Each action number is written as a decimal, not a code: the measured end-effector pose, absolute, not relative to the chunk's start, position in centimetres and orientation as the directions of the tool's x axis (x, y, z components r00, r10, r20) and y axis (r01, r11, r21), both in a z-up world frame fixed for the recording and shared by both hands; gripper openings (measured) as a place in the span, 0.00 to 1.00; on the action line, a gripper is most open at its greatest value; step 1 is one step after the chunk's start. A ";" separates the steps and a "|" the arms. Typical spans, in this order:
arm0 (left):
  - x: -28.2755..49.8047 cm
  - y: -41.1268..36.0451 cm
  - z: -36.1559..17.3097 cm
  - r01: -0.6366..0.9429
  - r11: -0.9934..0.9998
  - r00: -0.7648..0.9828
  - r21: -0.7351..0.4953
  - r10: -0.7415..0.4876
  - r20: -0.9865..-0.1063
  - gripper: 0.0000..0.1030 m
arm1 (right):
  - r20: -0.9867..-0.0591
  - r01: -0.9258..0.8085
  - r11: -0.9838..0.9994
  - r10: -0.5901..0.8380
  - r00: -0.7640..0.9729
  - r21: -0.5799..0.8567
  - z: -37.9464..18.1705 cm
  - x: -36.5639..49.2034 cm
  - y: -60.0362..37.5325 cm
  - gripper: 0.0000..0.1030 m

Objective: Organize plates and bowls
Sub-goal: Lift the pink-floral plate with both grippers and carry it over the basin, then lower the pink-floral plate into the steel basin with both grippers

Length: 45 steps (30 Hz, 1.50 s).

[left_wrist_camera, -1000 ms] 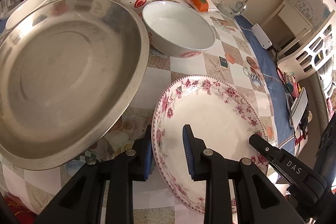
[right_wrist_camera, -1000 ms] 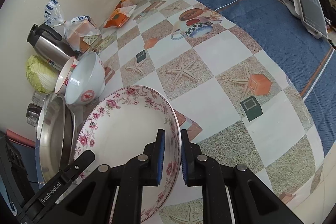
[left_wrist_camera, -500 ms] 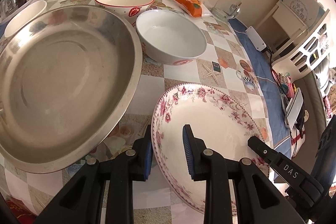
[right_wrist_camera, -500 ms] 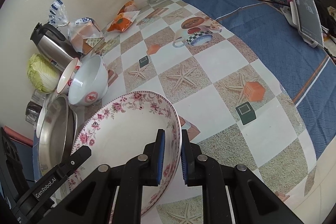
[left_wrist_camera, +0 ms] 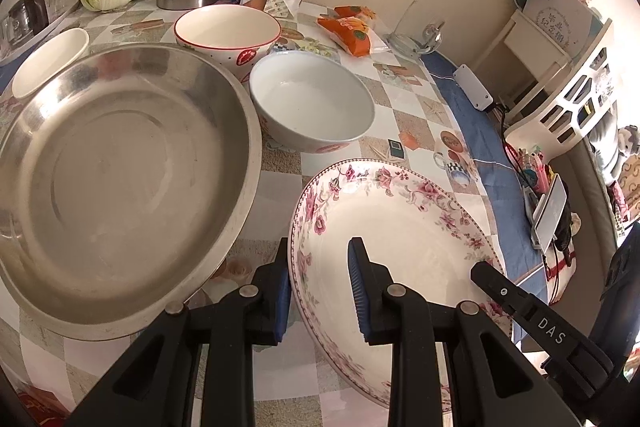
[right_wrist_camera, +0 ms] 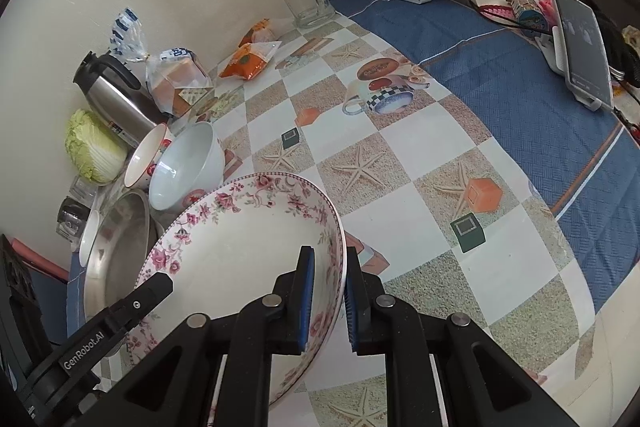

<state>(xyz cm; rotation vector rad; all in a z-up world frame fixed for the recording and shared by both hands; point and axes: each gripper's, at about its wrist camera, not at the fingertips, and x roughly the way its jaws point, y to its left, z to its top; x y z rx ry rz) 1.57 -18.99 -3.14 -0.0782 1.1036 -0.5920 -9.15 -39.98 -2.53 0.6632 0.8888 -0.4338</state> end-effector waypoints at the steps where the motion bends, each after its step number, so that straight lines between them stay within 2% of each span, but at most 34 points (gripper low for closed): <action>1: 1.6 -18.9 -2.9 0.412 0.843 0.318 -0.345 -0.488 -0.813 0.27 | -0.817 0.597 0.723 -0.078 0.571 0.348 -2.4 -9.2 -39.9 0.15; 23: 3.6 -14.3 0.2 0.405 0.854 0.414 -0.326 -0.489 -0.767 0.27 | -0.772 0.529 0.766 -0.067 0.632 0.366 0.0 -7.1 -35.6 0.15; 45: 8.1 -4.2 0.8 0.232 0.898 0.500 -0.374 -0.440 -0.746 0.27 | -0.782 0.395 0.846 0.042 0.622 0.359 0.0 -0.4 -26.8 0.15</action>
